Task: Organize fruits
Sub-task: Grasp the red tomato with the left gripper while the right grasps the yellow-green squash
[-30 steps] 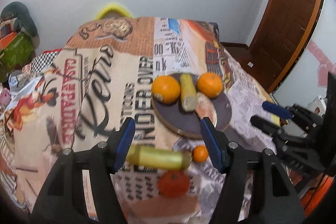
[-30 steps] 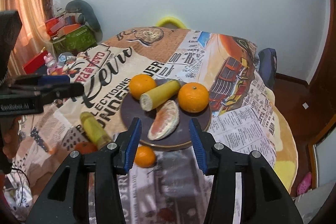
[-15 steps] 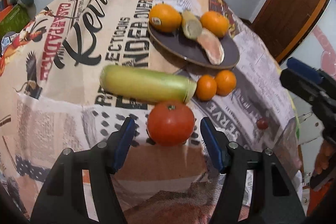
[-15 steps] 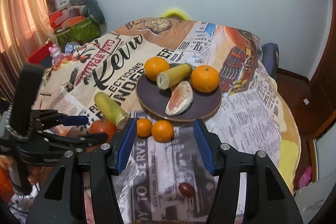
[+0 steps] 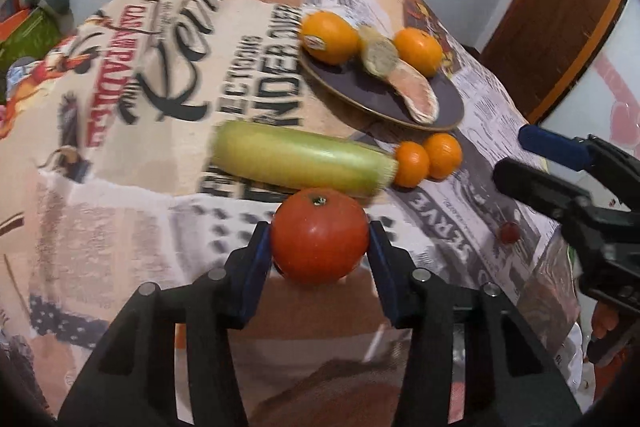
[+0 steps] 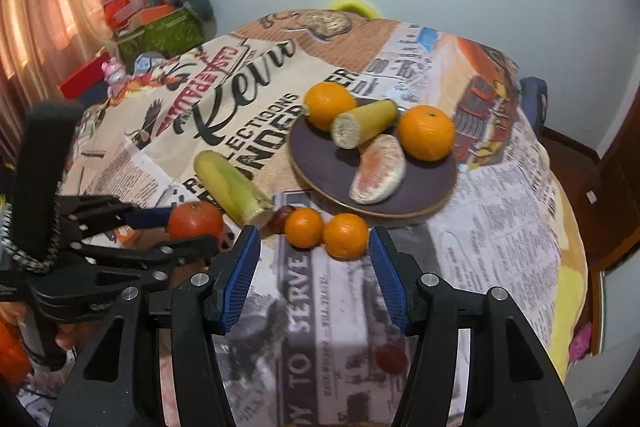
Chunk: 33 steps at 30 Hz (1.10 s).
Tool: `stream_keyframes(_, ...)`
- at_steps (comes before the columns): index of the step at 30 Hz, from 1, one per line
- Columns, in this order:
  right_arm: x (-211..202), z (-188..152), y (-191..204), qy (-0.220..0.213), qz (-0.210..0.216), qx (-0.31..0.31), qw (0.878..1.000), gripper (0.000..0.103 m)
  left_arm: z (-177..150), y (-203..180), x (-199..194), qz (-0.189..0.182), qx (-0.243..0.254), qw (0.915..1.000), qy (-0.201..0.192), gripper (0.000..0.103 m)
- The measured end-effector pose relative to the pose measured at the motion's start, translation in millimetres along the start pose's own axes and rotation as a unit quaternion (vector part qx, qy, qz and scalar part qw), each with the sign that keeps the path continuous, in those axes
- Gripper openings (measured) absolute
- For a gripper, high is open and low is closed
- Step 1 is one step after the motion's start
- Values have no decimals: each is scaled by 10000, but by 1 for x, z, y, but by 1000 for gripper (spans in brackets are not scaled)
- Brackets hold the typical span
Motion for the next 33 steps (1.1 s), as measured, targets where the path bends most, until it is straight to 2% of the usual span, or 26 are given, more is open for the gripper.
stream_keyframes(7,35,21,35,299,216,-441,9983,53,-3,51,-35,298,-169,9988,-343,47)
stream_keyframes(13,68,39,58,628,358,-726,9947,53,-6,80,-47,237,-334,9981,-460,47)
stream_keyframes(18,99,42,77,1091,406,-1136,9867,53,-8,89,-45,149,-422,9978,-479,47)
stream_keyframes(22,113,42,82,1298,491,-1155,9836,54,-10,91,-40,82,-463,9978,-474,47)
stream_keyframes(24,116,42,83,1327,534,-1083,9838,52,-10,92,-39,54,-470,9978,-459,47)
stream_keyframes(30,109,43,83,1227,591,-851,9870,36,-8,91,-39,45,-490,9976,-485,47)
stream_keyframes(33,99,45,76,1061,656,-640,9901,35,-6,89,-43,43,-493,9973,-537,47)
Point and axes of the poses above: each gripper's, at about its wrist camera, not at the fingertips, and x roughly the way its jaws point, y to its left, z to its top, the point moved 7 cm from there along x, roughly the way its jaws point, and after that the axes turned 8 degrees about y, right-handed, at the moved point
